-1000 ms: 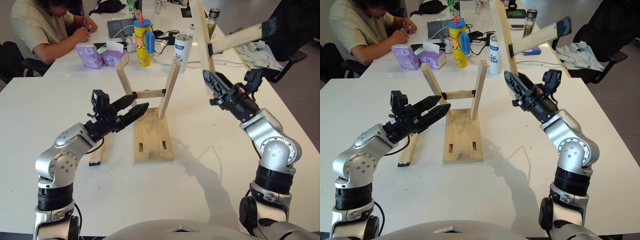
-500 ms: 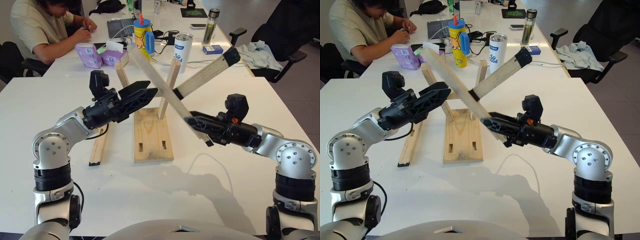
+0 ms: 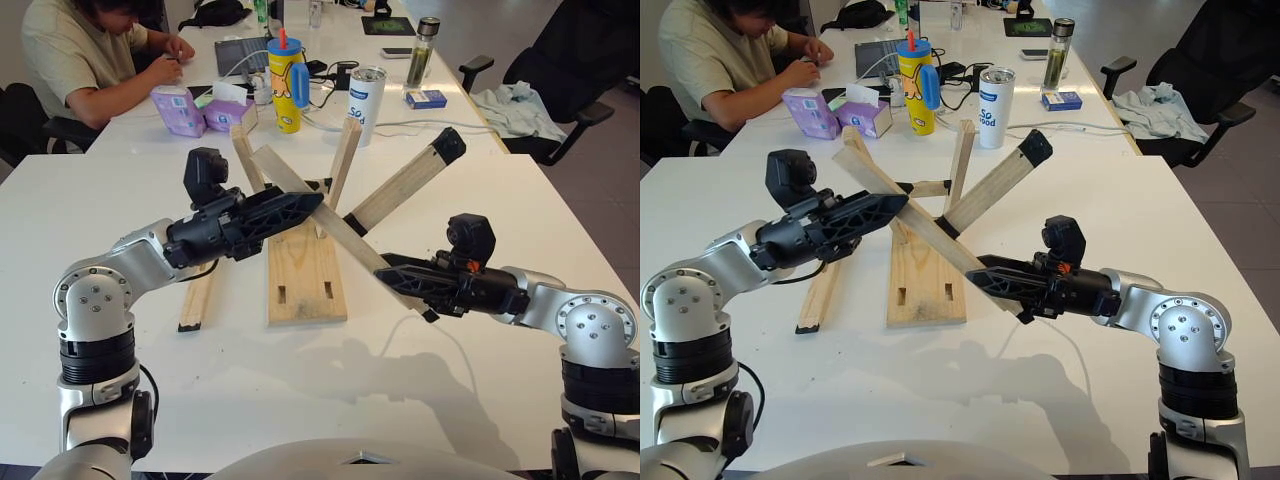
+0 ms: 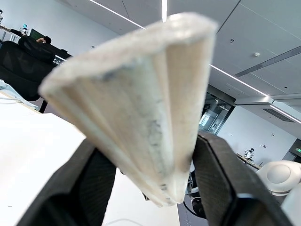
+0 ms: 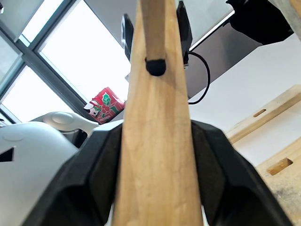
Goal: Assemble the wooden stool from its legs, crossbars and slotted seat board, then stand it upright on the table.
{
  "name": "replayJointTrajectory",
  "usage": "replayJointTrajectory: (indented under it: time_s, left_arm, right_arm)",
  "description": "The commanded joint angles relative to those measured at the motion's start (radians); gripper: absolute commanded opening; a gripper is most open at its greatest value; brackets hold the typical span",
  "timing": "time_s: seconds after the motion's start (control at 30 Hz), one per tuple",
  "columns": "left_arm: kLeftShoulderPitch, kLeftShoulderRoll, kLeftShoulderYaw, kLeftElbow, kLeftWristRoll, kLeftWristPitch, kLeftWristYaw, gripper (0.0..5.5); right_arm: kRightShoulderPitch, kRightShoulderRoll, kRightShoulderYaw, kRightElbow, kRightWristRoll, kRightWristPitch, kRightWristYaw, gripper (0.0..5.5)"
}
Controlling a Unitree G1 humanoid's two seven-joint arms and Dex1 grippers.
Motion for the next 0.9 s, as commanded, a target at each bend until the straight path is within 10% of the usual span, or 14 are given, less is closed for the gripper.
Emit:
replayJointTrajectory:
  time_s: [0.03, 0.4, 0.63, 0.9]
  left_arm:
    - [0.013, 0.027, -0.009, -0.018, -0.008, 0.013, -0.003, 2.16]
    - [0.105, 0.19, 0.136, 0.037, 0.073, -0.023, -0.06, 2.09]
    - [0.069, 0.377, 0.187, 0.168, 0.245, -0.096, -0.219, 2.09]
    - [0.11, 0.363, 0.165, 0.152, 0.346, -0.159, -0.286, 2.09]
  right_arm:
    - [0.002, -0.014, 0.006, -0.02, -0.04, -0.042, 0.014, 2.06]
    - [0.045, -0.025, 0.157, 0.006, -0.392, -0.257, -0.008, 3.64]
    - [0.127, -0.032, 0.587, 0.058, -1.114, -0.865, -0.049, 3.66]
    - [0.039, 0.04, 0.656, 0.34, -1.432, -1.197, -0.201, 3.66]
